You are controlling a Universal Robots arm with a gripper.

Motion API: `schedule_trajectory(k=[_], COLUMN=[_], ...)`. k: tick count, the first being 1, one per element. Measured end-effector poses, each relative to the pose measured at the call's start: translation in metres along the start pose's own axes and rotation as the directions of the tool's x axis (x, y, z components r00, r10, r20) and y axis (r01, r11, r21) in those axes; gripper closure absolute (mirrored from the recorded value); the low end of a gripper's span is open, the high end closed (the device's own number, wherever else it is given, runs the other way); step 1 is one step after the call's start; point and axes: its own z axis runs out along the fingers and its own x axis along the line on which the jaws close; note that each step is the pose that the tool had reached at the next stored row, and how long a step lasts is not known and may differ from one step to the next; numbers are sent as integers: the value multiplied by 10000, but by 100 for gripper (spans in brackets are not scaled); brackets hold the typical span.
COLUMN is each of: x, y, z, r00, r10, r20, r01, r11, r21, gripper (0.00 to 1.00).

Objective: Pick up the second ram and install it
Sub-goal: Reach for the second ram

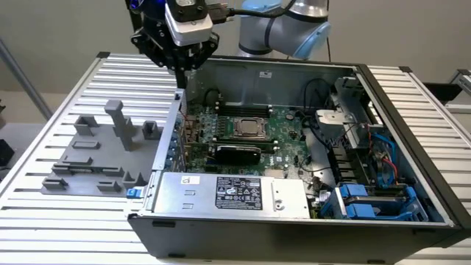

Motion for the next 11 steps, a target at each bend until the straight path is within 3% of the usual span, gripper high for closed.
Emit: schedule_trajectory(k=[11], x=[497], y=[-95], z=[40], r00=[10000], r10=[0], r20=[7], r01=[0], r11=[10000], r21=[0], gripper=[100])
